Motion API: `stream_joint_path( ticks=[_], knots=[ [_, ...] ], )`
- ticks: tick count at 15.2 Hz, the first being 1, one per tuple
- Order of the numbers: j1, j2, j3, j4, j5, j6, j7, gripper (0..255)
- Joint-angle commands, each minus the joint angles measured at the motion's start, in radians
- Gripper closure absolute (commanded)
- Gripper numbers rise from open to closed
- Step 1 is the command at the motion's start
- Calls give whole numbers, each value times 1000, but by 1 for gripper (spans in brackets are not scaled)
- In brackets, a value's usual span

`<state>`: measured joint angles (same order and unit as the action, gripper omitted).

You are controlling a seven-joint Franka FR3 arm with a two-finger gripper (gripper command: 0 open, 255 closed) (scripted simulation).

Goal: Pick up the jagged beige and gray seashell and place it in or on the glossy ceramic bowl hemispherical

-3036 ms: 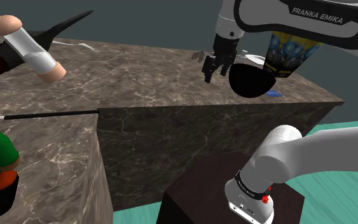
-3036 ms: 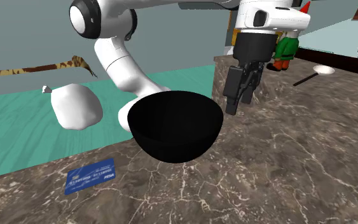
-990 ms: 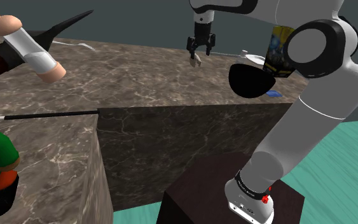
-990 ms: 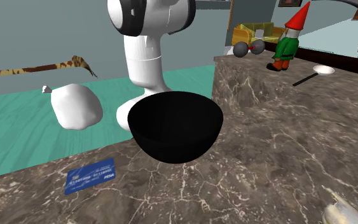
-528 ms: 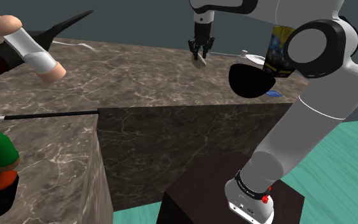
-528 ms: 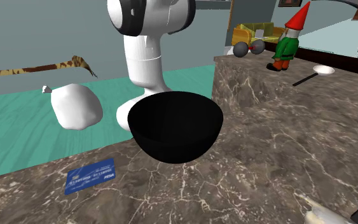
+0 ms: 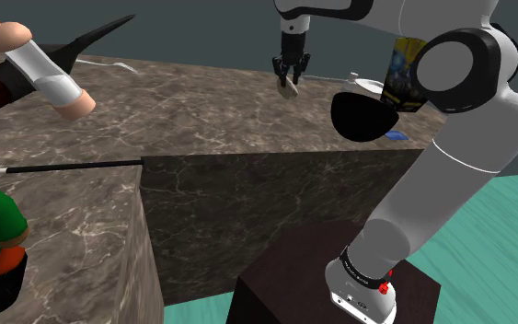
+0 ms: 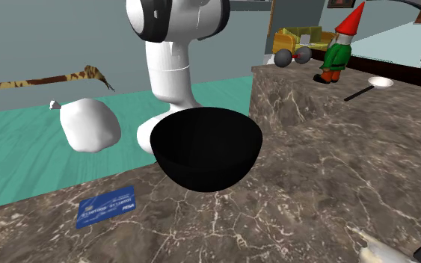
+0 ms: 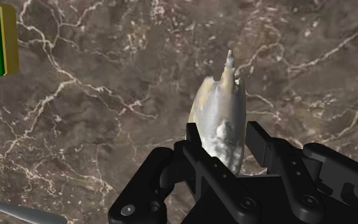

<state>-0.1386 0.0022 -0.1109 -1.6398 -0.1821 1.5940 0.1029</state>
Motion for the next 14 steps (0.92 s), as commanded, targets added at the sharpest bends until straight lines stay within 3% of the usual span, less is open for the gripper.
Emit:
stream_joint_path(
  ticks=[1, 14],
  knots=[
    [0, 4, 0, 15, 0, -17, -3, 255],
    [0, 65, 0, 269, 4, -207, -37, 255]
  ],
)
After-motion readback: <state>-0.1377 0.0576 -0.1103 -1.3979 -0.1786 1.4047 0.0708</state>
